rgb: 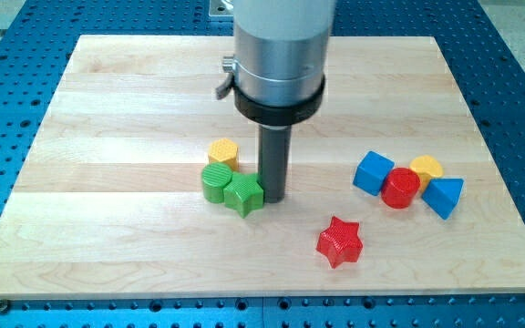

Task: Slightly move the green blocks to the left

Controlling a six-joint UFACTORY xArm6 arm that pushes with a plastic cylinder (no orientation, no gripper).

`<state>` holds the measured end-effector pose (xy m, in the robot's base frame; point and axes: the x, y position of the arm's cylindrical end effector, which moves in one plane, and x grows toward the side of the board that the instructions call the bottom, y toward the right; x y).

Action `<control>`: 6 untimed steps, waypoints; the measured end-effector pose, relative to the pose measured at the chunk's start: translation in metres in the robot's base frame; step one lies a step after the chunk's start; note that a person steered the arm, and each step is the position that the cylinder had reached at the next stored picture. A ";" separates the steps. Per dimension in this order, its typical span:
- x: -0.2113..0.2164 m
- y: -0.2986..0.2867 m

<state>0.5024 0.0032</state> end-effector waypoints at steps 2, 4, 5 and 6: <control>-0.017 -0.041; -0.005 -0.065; -0.002 -0.109; -0.001 0.007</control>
